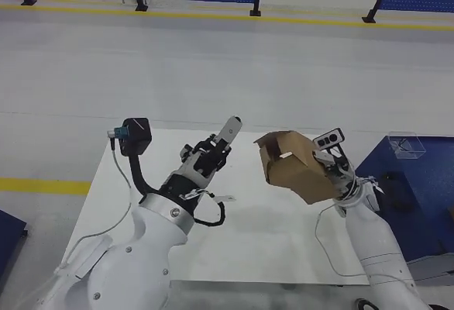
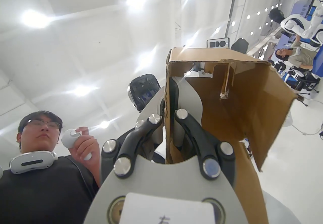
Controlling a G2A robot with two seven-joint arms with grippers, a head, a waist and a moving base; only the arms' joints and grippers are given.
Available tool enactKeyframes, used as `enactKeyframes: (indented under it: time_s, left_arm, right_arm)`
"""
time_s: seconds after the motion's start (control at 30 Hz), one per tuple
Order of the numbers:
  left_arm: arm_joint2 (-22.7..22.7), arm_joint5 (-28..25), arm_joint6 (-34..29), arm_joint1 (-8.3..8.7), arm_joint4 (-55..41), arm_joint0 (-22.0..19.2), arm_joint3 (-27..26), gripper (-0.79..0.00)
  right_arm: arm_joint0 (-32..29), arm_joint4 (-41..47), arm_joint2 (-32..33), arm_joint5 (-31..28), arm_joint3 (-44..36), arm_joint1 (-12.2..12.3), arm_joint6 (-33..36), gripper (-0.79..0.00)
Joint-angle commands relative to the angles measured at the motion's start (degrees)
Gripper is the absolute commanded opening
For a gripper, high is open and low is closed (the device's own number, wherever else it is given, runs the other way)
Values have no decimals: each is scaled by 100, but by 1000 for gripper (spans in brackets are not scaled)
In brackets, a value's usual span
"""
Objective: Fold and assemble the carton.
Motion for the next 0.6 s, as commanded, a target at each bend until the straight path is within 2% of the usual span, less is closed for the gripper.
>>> enactKeyframes:
  time_s: [0.0, 0.3, 0.57]
  left_arm:
    - [20, 0, -256, 53, 336, -16, 65, 0]
    - [474, 0, -1672, 155, 1455, -408, 473, 0]
    - [501, 0, -2665, 203, 2129, -366, 554, 0]
  right_arm:
    - [-9, -116, -7, 22, -30, 8, 64, -785]
    - [-92, -291, 33, 111, -205, 31, 158, -785]
    - [-92, -291, 33, 111, -205, 31, 158, -785]
